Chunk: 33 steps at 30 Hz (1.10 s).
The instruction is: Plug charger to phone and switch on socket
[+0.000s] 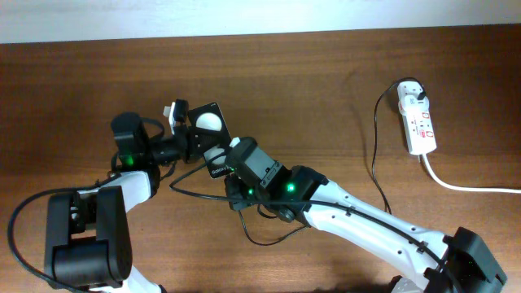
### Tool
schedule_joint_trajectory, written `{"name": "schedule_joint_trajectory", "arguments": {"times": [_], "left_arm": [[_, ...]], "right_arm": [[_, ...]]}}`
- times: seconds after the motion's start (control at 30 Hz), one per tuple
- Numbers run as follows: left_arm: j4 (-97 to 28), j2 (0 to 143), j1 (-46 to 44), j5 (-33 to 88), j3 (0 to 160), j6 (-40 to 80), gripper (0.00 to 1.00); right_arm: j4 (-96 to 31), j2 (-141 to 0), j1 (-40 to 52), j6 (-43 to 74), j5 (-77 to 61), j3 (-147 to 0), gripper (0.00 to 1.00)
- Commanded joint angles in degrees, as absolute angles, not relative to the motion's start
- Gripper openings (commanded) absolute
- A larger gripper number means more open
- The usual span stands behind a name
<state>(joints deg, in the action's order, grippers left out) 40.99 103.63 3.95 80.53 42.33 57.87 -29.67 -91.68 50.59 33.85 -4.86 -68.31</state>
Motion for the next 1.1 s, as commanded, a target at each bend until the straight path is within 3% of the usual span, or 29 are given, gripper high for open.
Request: {"name": "schedule_joint_trajectory", "arguments": {"times": [0.0, 0.07, 0.23, 0.37, 0.47, 0.6, 0.7, 0.9, 0.93, 0.97, 1.0, 1.07], "left_arm": [[40.2, 103.4, 1.3, 90.1, 40.4, 56.7, 0.00], [40.2, 103.4, 1.3, 90.1, 40.4, 56.7, 0.00], [40.2, 103.4, 1.3, 86.1, 40.4, 56.7, 0.00], [40.2, 103.4, 1.3, 84.0, 40.4, 57.2, 0.00], [39.7, 103.4, 1.3, 84.2, 40.4, 57.2, 0.00], [38.0, 103.4, 1.3, 84.2, 40.4, 57.6, 0.00], [33.4, 103.4, 1.3, 84.7, 40.4, 57.6, 0.00], [33.3, 103.4, 1.3, 90.2, 40.4, 60.1, 0.00], [33.3, 103.4, 1.3, 90.2, 40.4, 60.2, 0.00], [33.4, 103.4, 1.3, 90.2, 40.4, 60.1, 0.00], [34.0, 103.4, 1.3, 90.0, 40.4, 59.4, 0.00], [34.0, 103.4, 1.3, 88.3, 40.4, 55.4, 0.00]], "right_arm": [[-25.8, -90.1, 47.2, 31.5, 0.5, -71.6, 0.05], [-30.9, -89.5, 47.2, 31.5, -1.8, -71.6, 0.13], [-40.6, -81.6, 47.3, 31.8, -8.6, -71.6, 0.46], [-43.6, -82.9, 55.5, 33.6, 2.0, -71.6, 0.50], [-43.9, -88.2, 57.8, 37.2, 6.8, -71.6, 0.46], [-41.6, -91.6, 57.7, 38.2, 6.7, -71.6, 0.19], [-39.0, -91.7, 57.7, 38.2, 6.8, -71.6, 0.06], [-32.1, -91.7, 56.9, 35.8, 9.1, -71.7, 0.04], [-32.6, -91.6, 56.1, 35.8, 8.3, -72.1, 0.09], [-33.9, -91.5, 56.1, 35.9, 6.9, -72.1, 0.35], [-35.6, -90.9, 56.1, 35.9, 5.1, -72.1, 0.56], [-40.3, -87.0, 56.1, 36.6, 2.8, -72.8, 0.66]]}}
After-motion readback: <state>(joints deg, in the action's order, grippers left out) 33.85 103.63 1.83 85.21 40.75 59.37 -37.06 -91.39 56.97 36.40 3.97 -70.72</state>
